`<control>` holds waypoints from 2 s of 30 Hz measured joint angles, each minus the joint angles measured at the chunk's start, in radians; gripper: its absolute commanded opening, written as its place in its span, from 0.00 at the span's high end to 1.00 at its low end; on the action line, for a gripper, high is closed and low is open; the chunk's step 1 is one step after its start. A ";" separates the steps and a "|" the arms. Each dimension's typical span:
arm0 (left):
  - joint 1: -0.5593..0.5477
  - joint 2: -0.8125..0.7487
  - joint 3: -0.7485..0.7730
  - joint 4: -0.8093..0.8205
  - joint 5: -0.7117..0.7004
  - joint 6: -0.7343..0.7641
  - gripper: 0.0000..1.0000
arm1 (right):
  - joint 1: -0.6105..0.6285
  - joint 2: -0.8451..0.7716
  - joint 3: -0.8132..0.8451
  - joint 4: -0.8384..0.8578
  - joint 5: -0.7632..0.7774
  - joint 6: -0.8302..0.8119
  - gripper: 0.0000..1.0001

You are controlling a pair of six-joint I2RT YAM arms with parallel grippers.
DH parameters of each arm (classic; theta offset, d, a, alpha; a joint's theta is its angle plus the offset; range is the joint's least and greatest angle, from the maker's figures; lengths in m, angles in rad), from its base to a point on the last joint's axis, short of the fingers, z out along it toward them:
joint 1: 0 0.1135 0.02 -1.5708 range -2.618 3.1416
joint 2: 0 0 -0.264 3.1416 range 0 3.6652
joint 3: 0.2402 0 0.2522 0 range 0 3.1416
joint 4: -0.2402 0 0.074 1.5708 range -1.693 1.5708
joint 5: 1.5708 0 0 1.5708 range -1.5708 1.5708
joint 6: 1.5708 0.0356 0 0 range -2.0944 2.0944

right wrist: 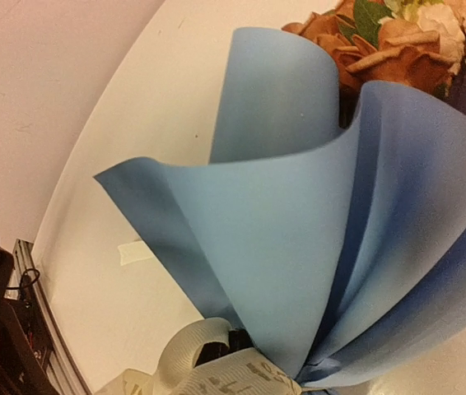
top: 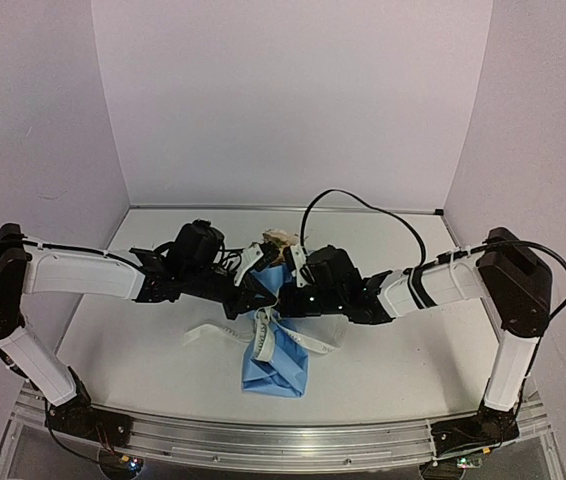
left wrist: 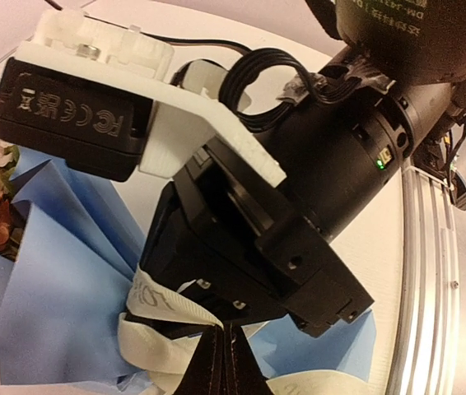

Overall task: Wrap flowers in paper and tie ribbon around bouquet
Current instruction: Cross the half-tied ribbon over the folded bouquet.

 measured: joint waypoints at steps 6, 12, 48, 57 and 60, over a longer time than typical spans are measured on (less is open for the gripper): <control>0.003 0.002 0.000 0.000 0.015 -0.001 0.96 | 0.010 0.061 -0.040 0.221 0.003 -0.041 0.98; 0.005 0.003 0.000 0.002 0.010 -0.007 0.88 | 0.017 0.103 -0.061 0.311 0.002 -0.085 0.97; 0.138 -0.162 -0.098 0.044 -0.138 -0.199 0.66 | 0.019 0.132 -0.042 0.373 0.007 -0.164 0.98; 0.175 -0.049 -0.100 0.014 -0.142 -0.239 0.71 | 0.019 0.137 -0.038 0.372 0.007 -0.164 0.98; 0.175 -0.010 -0.097 -0.008 -0.109 -0.241 0.70 | 0.019 0.137 -0.035 0.373 0.007 -0.164 0.98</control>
